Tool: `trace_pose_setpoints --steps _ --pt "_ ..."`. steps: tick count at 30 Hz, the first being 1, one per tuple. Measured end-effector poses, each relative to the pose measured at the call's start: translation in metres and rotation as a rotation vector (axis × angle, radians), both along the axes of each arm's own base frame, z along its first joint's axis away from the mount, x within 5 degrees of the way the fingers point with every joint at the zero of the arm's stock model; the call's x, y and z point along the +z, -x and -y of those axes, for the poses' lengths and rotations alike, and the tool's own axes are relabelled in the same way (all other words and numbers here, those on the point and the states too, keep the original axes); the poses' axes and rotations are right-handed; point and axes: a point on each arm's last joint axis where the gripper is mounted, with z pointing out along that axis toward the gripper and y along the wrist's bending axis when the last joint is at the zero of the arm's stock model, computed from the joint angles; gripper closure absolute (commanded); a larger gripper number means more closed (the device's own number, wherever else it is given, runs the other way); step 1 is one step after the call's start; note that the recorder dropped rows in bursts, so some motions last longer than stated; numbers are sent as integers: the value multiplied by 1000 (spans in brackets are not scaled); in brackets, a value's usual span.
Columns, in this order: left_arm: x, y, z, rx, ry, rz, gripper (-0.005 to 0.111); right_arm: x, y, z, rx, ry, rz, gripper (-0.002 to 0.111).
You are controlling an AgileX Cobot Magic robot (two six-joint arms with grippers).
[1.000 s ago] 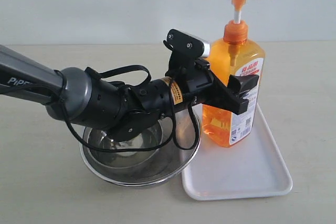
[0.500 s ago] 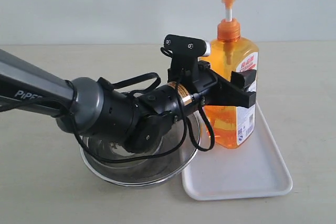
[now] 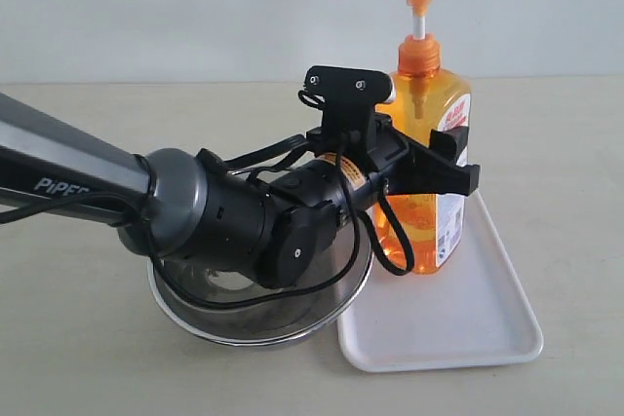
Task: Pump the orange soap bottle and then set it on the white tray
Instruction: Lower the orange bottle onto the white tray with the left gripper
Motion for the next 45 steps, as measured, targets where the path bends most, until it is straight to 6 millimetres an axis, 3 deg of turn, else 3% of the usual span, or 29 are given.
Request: trace_pose_setpoints --steps 3,9,14,27,37,45 --pt "0 1 1 -6 -8 5 95 0 0 0 0 0 0 108" --pt "1 4 5 -72 -43 54 53 0 0 0 0 0 0 108" --pt "1 6 7 -89 -48 64 33 0 0 -1 11 -6 -3 108" --pt "16 6 9 -96 -15 106 32 -1 0 -3 33 -16 -7 108" --pt "50 16 1 -146 -137 47 32 -1 0 -4 36 -18 -8 108" --pt "53 18 0 -156 -164 37 32 -1 0 -4 36 -18 -8 108"
